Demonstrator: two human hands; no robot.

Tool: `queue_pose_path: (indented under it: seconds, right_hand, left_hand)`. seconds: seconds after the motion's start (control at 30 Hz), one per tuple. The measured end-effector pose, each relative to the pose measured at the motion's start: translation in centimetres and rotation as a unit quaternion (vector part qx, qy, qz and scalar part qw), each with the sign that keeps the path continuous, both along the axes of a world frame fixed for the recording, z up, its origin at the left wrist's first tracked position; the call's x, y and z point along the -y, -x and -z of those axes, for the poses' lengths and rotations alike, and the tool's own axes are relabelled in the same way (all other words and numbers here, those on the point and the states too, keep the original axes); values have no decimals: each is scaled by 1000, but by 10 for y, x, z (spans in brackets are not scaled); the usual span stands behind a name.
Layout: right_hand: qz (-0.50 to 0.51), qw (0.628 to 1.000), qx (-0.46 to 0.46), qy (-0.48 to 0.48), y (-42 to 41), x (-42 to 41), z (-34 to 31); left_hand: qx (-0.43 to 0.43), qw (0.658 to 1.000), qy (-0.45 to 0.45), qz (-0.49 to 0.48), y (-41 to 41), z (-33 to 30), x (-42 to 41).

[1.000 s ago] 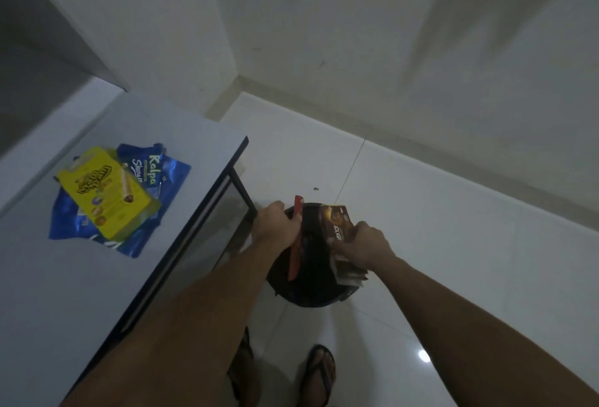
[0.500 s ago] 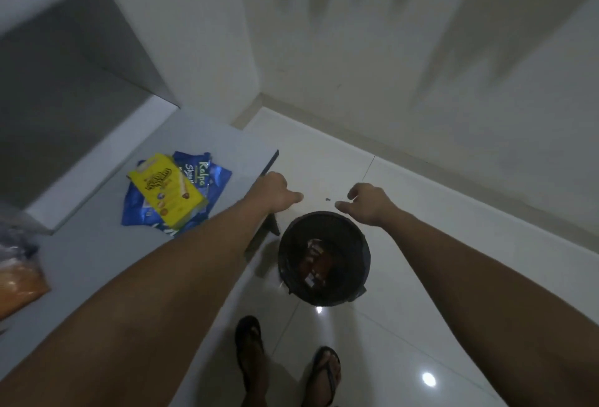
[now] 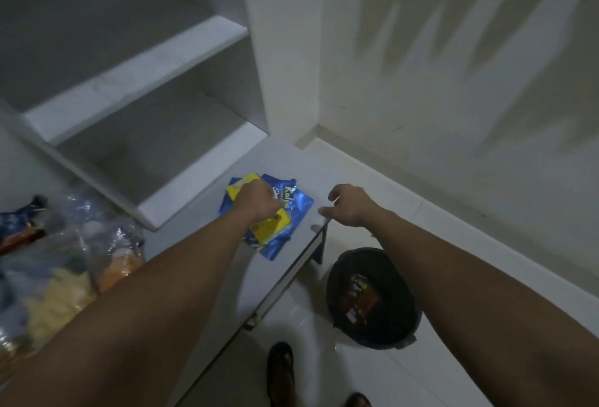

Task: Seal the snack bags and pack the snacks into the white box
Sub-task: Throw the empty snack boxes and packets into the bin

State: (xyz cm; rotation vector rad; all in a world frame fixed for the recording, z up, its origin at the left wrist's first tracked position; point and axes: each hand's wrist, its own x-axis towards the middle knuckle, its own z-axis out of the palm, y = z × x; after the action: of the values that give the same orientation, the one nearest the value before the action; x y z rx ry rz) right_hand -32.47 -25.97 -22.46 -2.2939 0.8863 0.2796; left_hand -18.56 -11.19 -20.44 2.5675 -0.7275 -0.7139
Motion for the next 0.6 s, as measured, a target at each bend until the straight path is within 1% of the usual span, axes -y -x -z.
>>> queue_pose_path:
  seconds: [0.13,0.2,0.27,0.43,0.5,0.6]
  right_hand:
    - [-24,1000,6,3,-44,-30,12]
    - [-36,999,5,2,-63,-44,22]
    - [-35,999,1,-5,-79,-56,33]
    - [12,999,-29,-9,-99,-76,61]
    - [27,999,-40,9,-102,-78,67]
    - [41,998,-37,6,-105,-77,71]
  left_hand:
    - [7,997,-2,-78,-38,15,-32]
    - [16,995,-11,-100,-52,27,-47]
    - [8,993,-18,-119,-62,42,-58]
    - [-34,986,-34,-160,-79,73,-74]
    - [-45,984,-18,-170,-84,80,-74]
    - [-102,972,26,-212,-87,81,-69]
